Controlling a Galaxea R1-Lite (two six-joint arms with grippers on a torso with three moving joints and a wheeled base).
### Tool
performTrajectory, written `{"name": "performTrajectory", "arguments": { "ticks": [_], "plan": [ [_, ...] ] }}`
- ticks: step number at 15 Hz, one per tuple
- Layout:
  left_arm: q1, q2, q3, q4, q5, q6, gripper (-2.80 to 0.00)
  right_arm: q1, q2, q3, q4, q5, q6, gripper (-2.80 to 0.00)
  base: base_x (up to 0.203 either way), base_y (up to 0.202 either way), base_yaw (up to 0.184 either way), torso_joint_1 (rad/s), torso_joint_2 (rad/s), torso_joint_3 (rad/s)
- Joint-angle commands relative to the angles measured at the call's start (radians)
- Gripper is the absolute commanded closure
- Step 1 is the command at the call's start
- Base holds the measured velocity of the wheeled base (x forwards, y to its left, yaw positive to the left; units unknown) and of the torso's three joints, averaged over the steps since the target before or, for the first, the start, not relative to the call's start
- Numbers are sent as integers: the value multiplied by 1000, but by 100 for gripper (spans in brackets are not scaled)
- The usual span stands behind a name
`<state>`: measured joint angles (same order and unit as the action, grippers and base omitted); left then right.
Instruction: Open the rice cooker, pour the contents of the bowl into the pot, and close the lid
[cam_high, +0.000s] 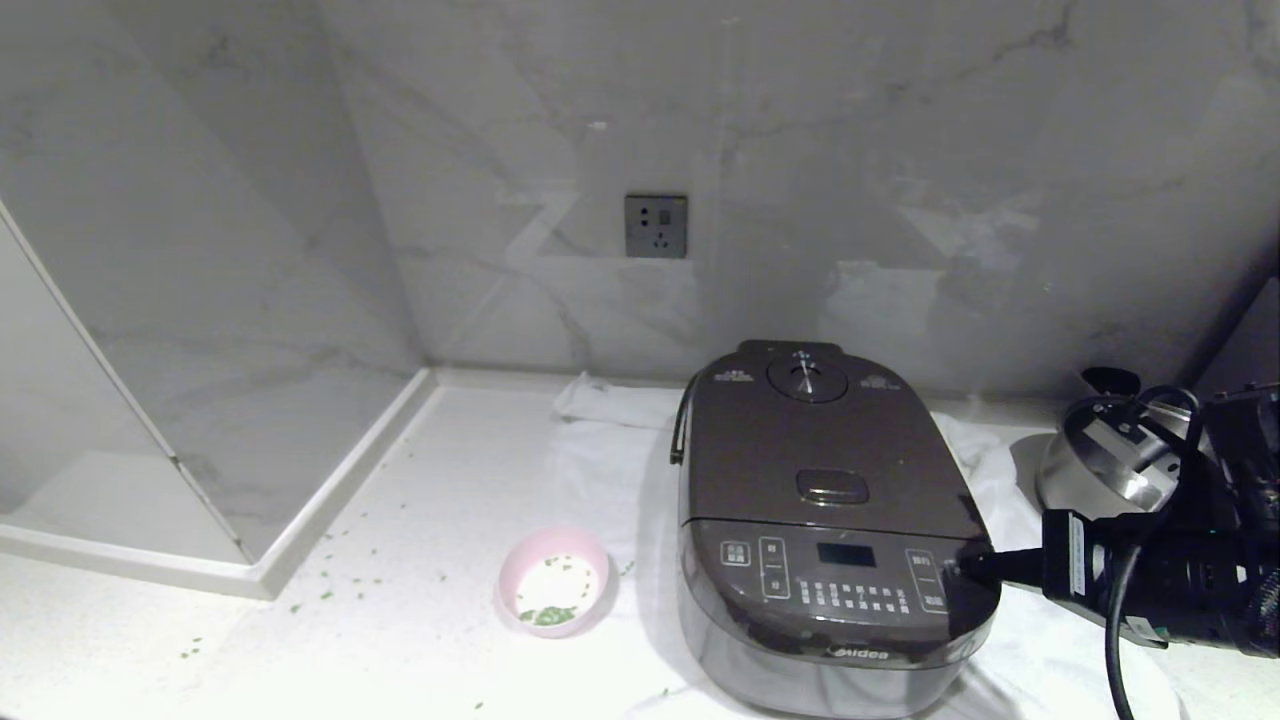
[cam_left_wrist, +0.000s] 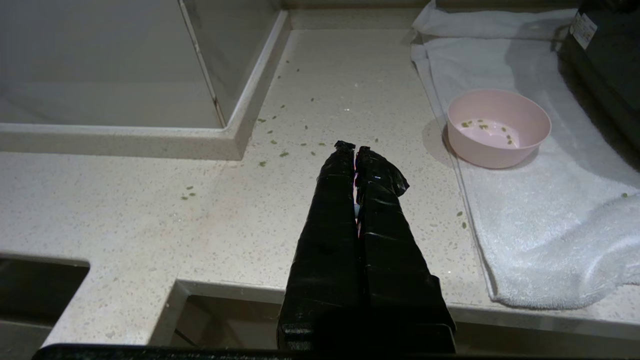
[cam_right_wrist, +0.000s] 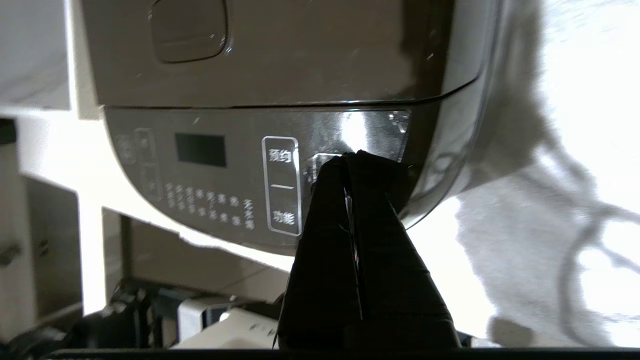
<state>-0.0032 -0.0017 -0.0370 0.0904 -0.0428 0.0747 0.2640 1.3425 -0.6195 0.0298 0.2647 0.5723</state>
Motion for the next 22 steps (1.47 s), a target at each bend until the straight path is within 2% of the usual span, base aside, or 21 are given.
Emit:
{"name": "performTrajectory", "arguments": {
  "ticks": [1,6,9,13,16,18,22],
  "plan": [
    [0,2,0,0,0,0,0,1,29,-10,2,21,3,0,0,0,0,0,0,0],
    [0,2,0,0,0,0,0,-2,44,-11,2,24,3,0,0,0,0,0,0,0],
    [0,2,0,0,0,0,0,-2,44,32,0,29,3,0,0,0,0,0,0,0],
    [2,2,0,1,0,0,0,-15,90,92,-129,23,4,0,0,0,0,0,0,0],
    [2,2,0,0,0,0,0,-14,51,60,-123,19,4,0,0,0,0,0,0,0],
    [2,2,0,0,0,0,0,-6,-16,16,-67,20,4,0,0,0,0,0,0,0],
    [2,2,0,0,0,0,0,11,-156,-139,162,21,4,0,0,0,0,0,0,0]
  ]
}}
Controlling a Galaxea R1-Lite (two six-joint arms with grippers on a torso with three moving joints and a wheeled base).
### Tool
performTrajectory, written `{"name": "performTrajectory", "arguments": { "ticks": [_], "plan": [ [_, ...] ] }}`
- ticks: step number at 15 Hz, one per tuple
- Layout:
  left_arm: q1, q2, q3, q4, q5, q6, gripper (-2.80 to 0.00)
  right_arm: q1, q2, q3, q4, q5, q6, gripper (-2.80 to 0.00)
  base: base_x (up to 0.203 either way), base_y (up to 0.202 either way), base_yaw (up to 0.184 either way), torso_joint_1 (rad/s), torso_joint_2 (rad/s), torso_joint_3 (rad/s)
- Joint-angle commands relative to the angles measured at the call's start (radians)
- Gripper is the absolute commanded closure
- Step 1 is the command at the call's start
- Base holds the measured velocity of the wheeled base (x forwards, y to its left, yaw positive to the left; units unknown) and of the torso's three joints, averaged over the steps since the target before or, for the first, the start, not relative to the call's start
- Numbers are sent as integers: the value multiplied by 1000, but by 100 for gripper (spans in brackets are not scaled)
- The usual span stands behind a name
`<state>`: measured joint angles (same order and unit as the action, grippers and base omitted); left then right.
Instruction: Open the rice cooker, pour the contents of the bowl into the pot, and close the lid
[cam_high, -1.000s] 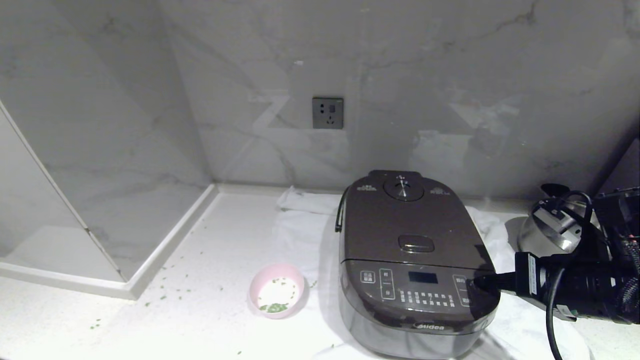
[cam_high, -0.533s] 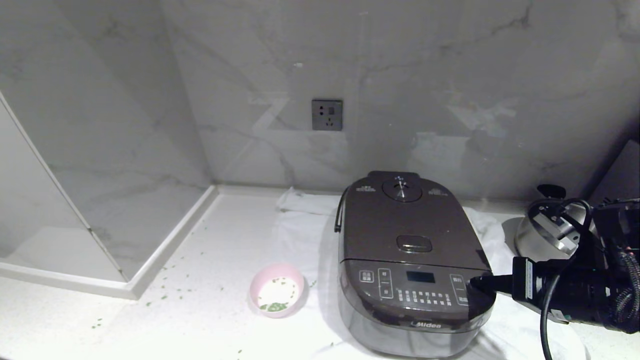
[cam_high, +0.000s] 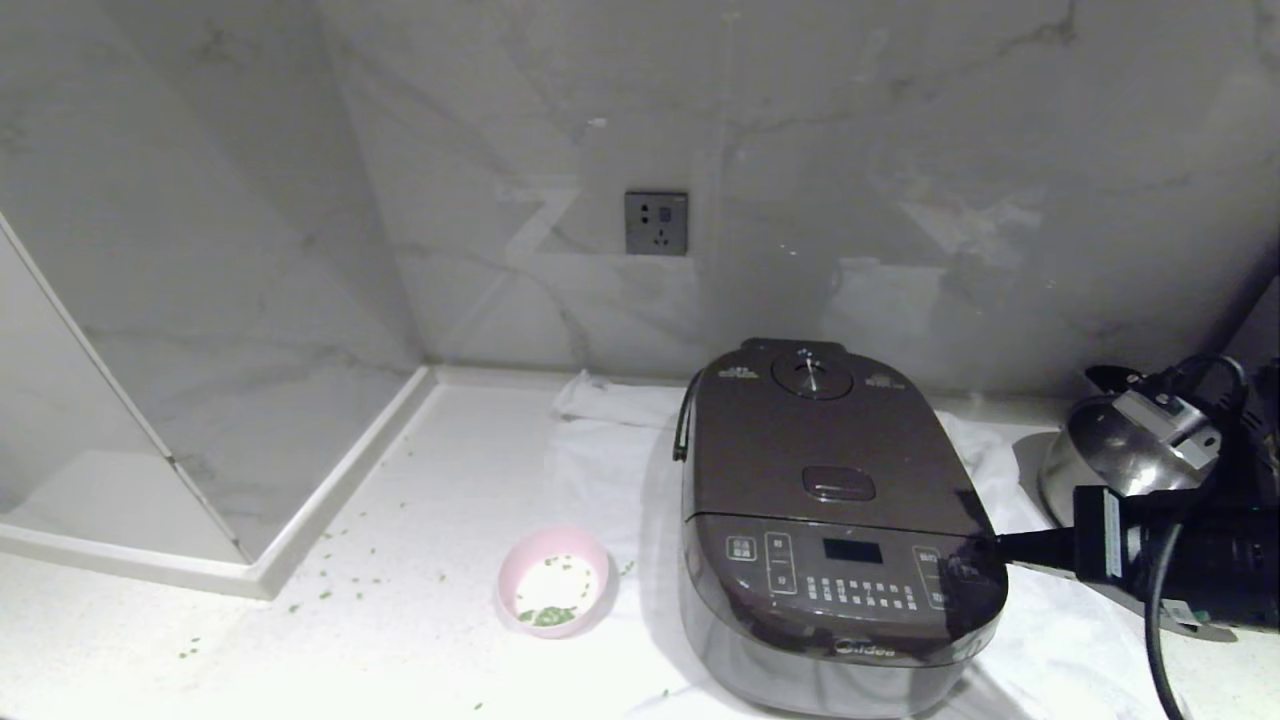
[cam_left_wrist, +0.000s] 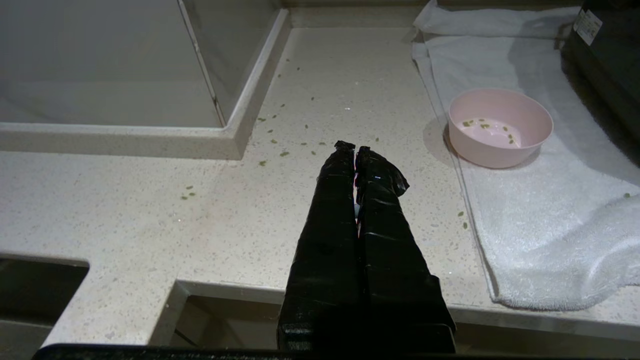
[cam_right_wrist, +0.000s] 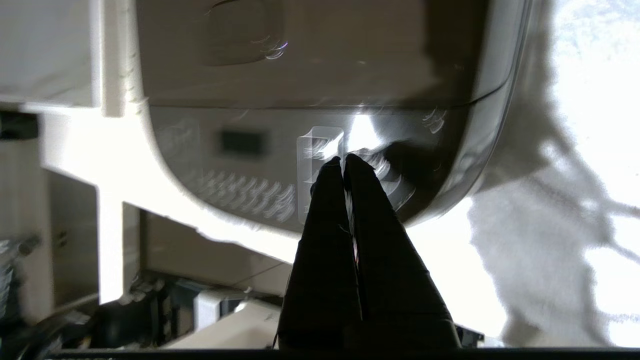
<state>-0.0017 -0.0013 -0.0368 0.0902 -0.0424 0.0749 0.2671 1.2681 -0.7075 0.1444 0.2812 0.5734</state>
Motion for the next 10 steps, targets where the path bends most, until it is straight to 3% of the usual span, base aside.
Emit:
{"name": "performTrajectory", "arguments": {
  "ticks": [1,7,10],
  "plan": [
    [0,1,0,0,-1,0,0,11,-111,-81,101,4,3,0,0,0,0,0,0,0],
    [-1,1,0,0,-1,0,0,18,-201,-107,174,0,3,0,0,0,0,0,0,0],
    [-1,0,2,-1,3,-23,0,18,-277,-103,178,-70,-1,0,0,0,0,0,0,0]
  ]
}}
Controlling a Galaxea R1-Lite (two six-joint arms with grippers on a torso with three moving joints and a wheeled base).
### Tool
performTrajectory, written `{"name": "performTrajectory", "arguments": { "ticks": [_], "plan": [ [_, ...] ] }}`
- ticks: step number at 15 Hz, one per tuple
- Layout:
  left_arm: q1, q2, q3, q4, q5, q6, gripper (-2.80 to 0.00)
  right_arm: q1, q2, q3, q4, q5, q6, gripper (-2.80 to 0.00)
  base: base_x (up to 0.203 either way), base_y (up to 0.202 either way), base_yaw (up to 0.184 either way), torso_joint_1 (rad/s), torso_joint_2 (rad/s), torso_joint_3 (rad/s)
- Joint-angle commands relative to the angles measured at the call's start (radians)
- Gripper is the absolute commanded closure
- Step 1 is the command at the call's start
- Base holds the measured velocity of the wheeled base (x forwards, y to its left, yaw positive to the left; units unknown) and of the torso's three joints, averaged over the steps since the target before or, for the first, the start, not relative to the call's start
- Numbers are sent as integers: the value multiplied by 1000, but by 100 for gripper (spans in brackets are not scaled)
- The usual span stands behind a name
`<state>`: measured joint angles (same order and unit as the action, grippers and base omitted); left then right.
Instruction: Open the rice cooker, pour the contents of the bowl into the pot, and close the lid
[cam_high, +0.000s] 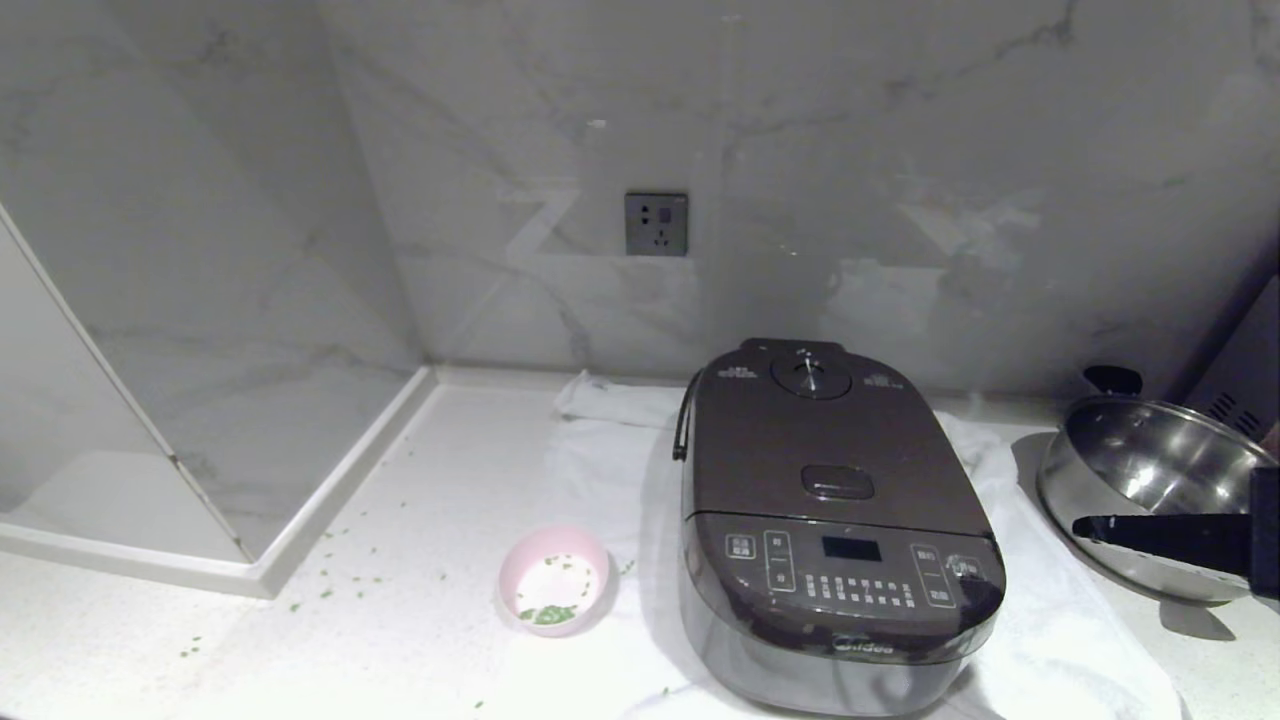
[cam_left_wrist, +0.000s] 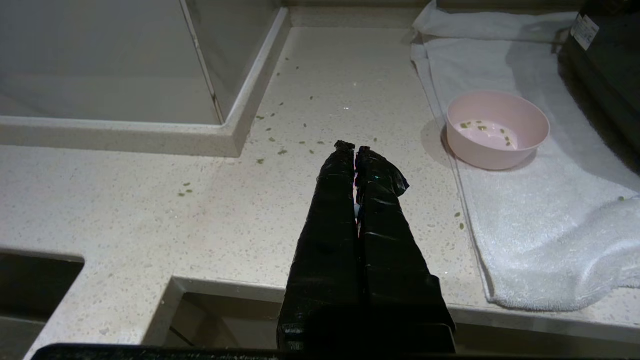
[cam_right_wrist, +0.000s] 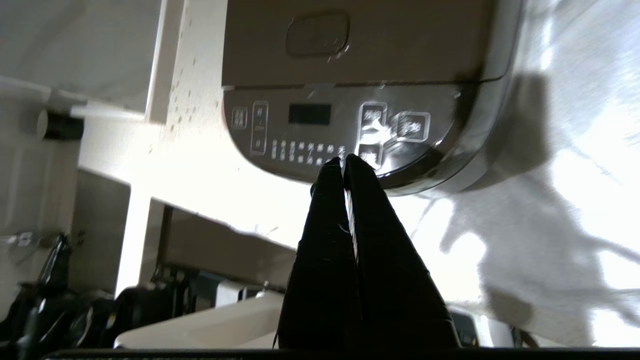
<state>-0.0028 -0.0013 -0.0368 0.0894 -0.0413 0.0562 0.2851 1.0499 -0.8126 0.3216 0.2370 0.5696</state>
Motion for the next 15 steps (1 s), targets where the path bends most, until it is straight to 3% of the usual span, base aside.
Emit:
{"name": "performTrajectory", "arguments": {
  "ticks": [1,5,11,15],
  "plan": [
    [0,0,1,0,12,-11,0,0,-92,4,4,-62,3,0,0,0,0,0,0,0],
    [0,1,0,0,15,-13,0,-1,-260,-1,75,-197,-48,0,0,0,0,0,0,0],
    [0,1,0,0,23,-21,0,-25,-590,3,102,-411,-312,0,0,0,0,0,0,0],
    [0,0,0,0,23,-21,0,-202,-742,14,114,-453,-557,0,0,0,0,0,0,0]
  ]
}}
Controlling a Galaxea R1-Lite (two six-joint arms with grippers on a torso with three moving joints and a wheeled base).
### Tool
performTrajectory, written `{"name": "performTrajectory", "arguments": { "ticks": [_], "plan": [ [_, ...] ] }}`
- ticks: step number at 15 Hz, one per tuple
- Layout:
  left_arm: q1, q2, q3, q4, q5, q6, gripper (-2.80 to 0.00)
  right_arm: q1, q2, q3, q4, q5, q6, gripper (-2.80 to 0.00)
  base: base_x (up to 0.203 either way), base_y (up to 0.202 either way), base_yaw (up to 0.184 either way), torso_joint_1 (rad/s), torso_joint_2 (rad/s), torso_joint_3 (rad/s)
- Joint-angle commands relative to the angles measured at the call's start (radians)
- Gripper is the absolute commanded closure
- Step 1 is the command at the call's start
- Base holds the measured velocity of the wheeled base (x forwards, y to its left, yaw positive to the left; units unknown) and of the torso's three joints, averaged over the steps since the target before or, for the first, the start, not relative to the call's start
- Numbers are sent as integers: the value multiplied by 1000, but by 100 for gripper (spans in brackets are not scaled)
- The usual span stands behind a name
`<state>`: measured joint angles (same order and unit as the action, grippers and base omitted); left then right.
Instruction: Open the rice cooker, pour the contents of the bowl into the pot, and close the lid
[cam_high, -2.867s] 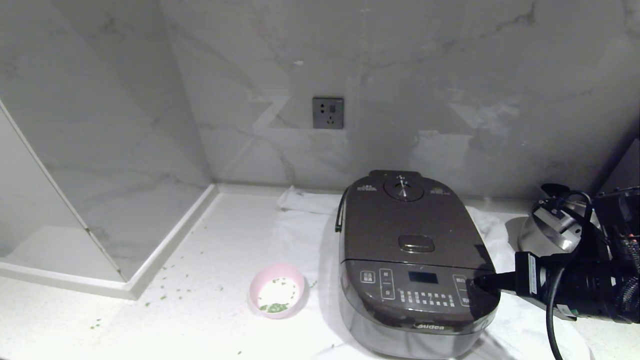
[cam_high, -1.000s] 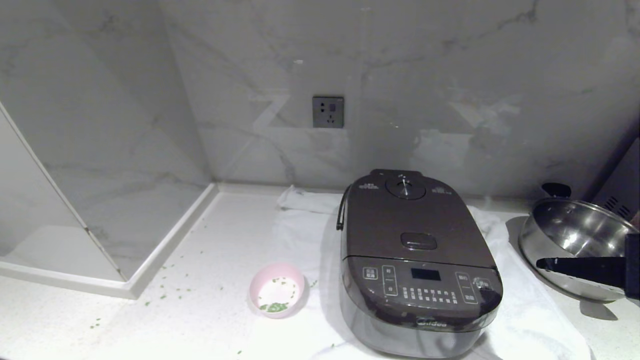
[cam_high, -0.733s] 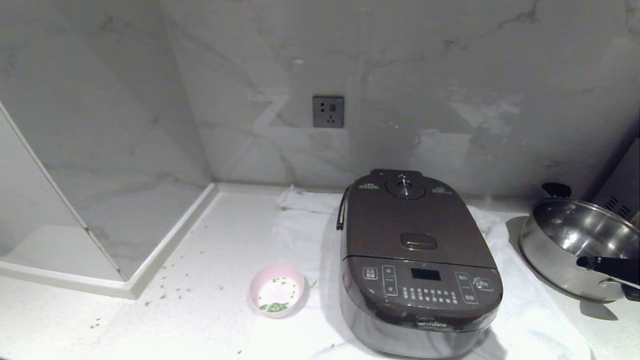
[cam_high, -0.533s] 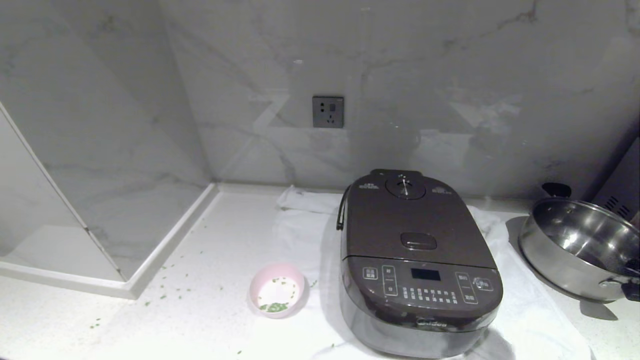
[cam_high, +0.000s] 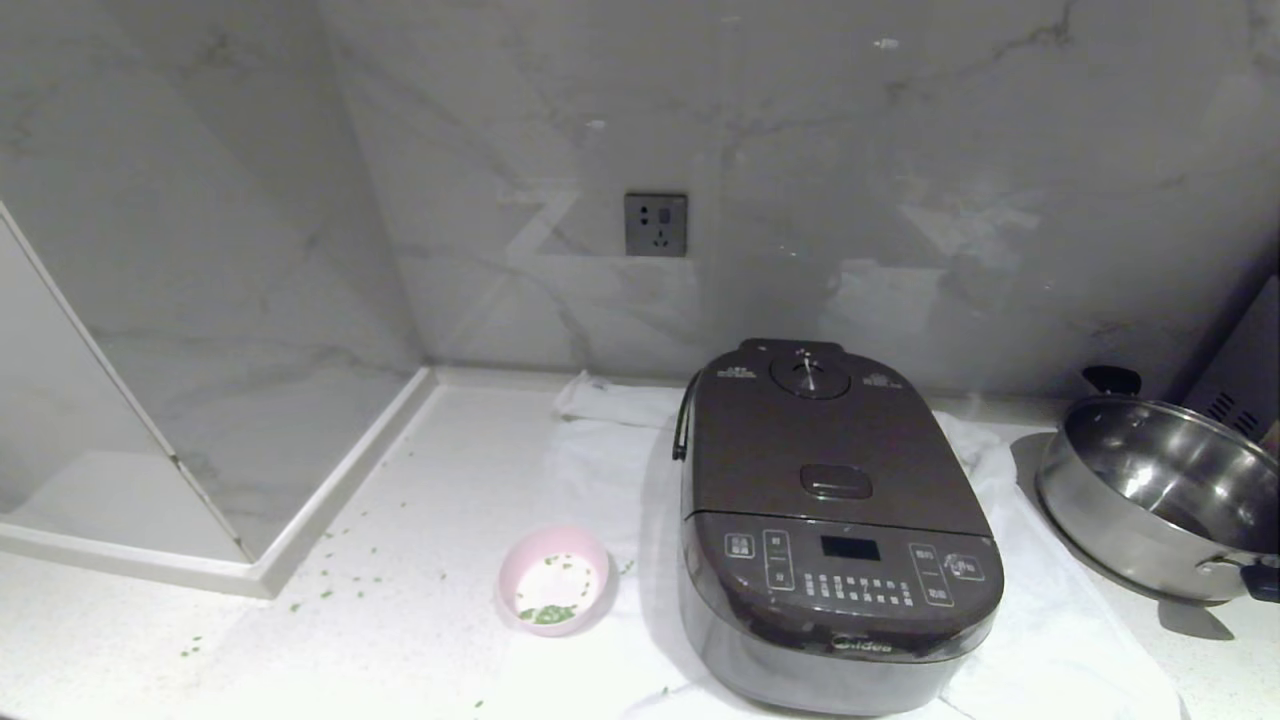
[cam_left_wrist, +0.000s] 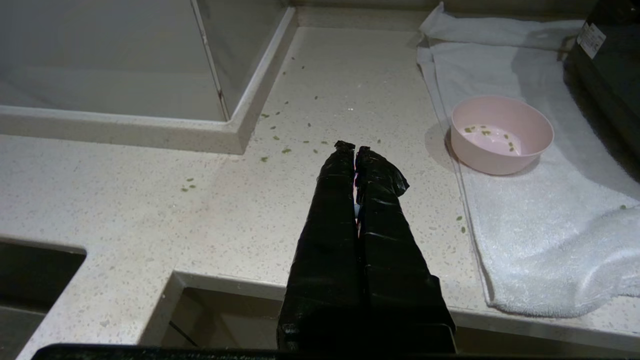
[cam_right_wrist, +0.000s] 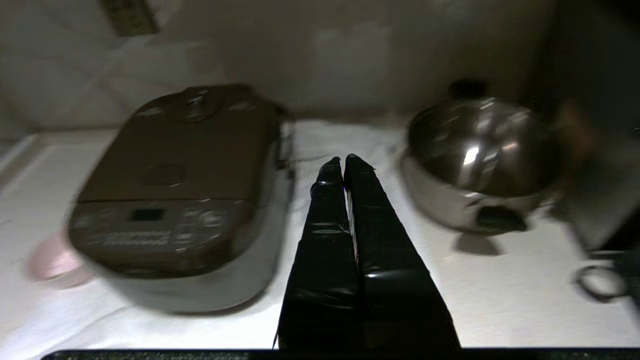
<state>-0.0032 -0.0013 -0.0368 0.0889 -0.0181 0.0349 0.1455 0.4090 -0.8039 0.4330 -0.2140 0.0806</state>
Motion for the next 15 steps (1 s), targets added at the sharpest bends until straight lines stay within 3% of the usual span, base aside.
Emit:
{"name": "performTrajectory", "arguments": {
  "ticks": [1,4,8,11,13,15],
  "plan": [
    [0,1,0,0,0,0,0,-97,-144,13,4,-1,-127,0,0,0,0,0,0,0],
    [0,0,0,0,0,0,0,-125,-276,52,6,26,-196,0,0,0,0,0,0,0],
    [0,1,0,0,0,0,0,-137,-409,135,107,116,-211,0,0,0,0,0,0,0],
    [0,0,0,0,0,0,0,-138,-410,221,114,125,-196,0,0,0,0,0,0,0],
    [0,1,1,0,0,0,0,-138,-410,323,90,135,-200,0,0,0,0,0,0,0],
    [0,0,2,0,0,0,0,-138,-409,443,-15,138,-224,0,0,0,0,0,0,0]
  ]
}}
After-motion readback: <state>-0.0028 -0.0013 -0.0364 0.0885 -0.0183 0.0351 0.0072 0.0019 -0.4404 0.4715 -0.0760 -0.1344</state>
